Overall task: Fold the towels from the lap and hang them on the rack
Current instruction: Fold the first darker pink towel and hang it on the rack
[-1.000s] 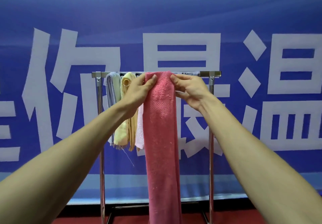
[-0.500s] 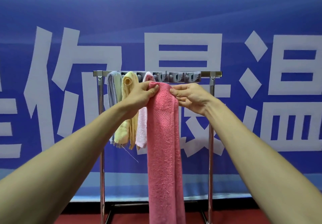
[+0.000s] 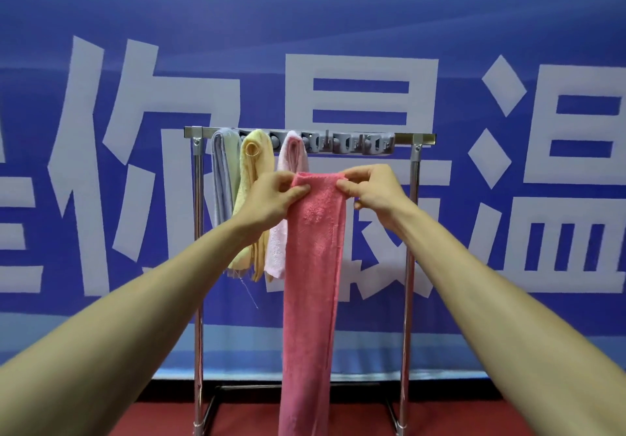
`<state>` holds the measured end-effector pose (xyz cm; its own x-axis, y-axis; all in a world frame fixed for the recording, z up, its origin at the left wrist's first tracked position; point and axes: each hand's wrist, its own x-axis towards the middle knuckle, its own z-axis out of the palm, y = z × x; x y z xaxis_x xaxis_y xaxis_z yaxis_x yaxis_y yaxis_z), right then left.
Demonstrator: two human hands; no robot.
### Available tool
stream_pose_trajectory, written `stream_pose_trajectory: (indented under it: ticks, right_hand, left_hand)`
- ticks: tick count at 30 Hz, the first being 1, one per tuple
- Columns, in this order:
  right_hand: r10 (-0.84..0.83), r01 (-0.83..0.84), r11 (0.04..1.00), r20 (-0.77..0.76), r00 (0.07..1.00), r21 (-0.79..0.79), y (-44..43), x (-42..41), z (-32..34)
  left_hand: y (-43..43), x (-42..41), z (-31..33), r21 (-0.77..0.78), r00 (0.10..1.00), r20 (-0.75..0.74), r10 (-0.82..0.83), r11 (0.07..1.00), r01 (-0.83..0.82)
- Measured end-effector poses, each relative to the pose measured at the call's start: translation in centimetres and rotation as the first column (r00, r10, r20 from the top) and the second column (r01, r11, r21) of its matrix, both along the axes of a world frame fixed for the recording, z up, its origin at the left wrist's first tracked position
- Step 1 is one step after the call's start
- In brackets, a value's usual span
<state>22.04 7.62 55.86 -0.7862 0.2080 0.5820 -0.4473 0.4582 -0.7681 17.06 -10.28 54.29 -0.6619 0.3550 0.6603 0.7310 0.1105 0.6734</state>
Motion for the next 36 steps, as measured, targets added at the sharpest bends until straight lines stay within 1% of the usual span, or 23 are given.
stream_pose_trajectory:
  ticks: [2, 4, 6, 7, 9, 10, 12, 14, 17, 19, 23, 25, 27, 29, 31, 33, 36]
  right_hand:
    - [0.034, -0.037, 0.997, -0.05, 0.998, -0.065, -0.7, -0.4, 0.1]
    - [0.074, -0.082, 0.986, -0.055, 0.996, -0.147, -1.3, -0.5, 0.1]
    - [0.098, -0.117, 0.964, -0.092, 0.991, -0.24, -1.7, -0.3, -0.3]
    - [0.103, -0.127, 0.958, -0.105, 0.989, -0.256, -2.0, -0.1, -0.3]
    - [0.114, -0.135, 0.957, -0.093, 0.989, -0.258, -2.2, 0.3, 0.1]
    - [0.132, -0.152, 0.947, -0.089, 0.987, -0.283, -2.1, 0.6, 0.3]
    - [0.215, -0.231, 0.899, -0.083, 0.973, -0.373, -2.0, 0.9, 0.8]
    - [0.264, -0.259, 0.862, -0.052, 0.963, -0.436, -1.8, 0.9, 0.9]
    - [0.221, -0.207, 0.887, -0.015, 0.975, -0.414, -1.4, 0.4, 0.7]
    - [0.158, -0.143, 0.917, 0.01, 0.987, -0.373, -0.9, 0.1, 0.4]
    - [0.064, -0.046, 0.944, 0.044, 0.997, -0.328, -0.1, -0.8, -0.6]
    - [0.01, 0.023, 0.952, 0.106, 0.994, -0.305, 0.1, -0.9, -1.4]
    - [0.016, 0.035, 0.969, 0.2, 0.98, -0.246, 0.2, -0.5, -2.5]
    - [0.083, -0.024, 0.981, 0.298, 0.951, -0.195, 0.3, 0.1, -3.9]
    - [0.184, -0.119, 0.973, 0.355, 0.916, -0.198, 0.5, 0.2, -5.2]
    - [0.29, -0.215, 0.948, 0.358, 0.888, -0.233, 0.7, 0.2, -6.3]
    - [0.455, -0.343, 0.865, 0.286, 0.843, -0.366, 1.1, 0.1, -7.6]
  left_hand:
    - [0.2, -0.2, 0.3, 0.071, 0.998, -0.041, 0.051, 0.996, -0.048]
    - [0.6, 0.0, 0.3, 0.096, 0.991, -0.076, 0.107, 0.99, -0.099]
    - [0.6, 0.3, -0.5, 0.17, 0.986, -0.109, 0.129, 0.979, -0.109]
    - [0.5, 0.5, -0.9, 0.203, 0.984, -0.114, 0.138, 0.973, -0.113]
    - [0.5, 0.7, -1.1, 0.228, 0.986, -0.098, 0.133, 0.968, -0.108]
    - [0.6, 0.6, -1.1, 0.24, 0.988, -0.082, 0.13, 0.965, -0.107]
    - [0.9, 0.5, -0.7, 0.243, 0.989, -0.055, 0.138, 0.963, -0.121]
    - [1.2, 0.4, -0.5, 0.208, 0.991, -0.016, 0.132, 0.97, -0.126]
    - [1.4, 0.8, -0.7, 0.175, 0.997, 0.057, 0.055, 0.982, -0.064]
    - [1.6, 1.0, -1.0, 0.161, 0.995, 0.076, 0.063, 0.984, -0.074]
    - [2.6, 1.1, -1.3, 0.219, 0.987, 0.163, 0.01, 0.975, -0.046]
    - [3.1, 1.1, -1.4, 0.218, 0.975, 0.221, 0.033, 0.973, -0.082]
    - [3.6, 1.1, -1.4, 0.249, 0.954, 0.295, 0.047, 0.96, -0.125]
    - [4.1, 1.3, -1.2, 0.319, 0.922, 0.387, 0.014, 0.936, -0.148]
    - [4.3, 1.4, -0.9, 0.407, 0.876, 0.477, -0.074, 0.902, -0.145]
    - [4.3, 1.7, -0.5, 0.484, 0.823, 0.545, -0.159, 0.862, -0.153]
    - [3.9, 1.7, -0.1, 0.599, 0.738, 0.609, -0.289, 0.778, -0.19]
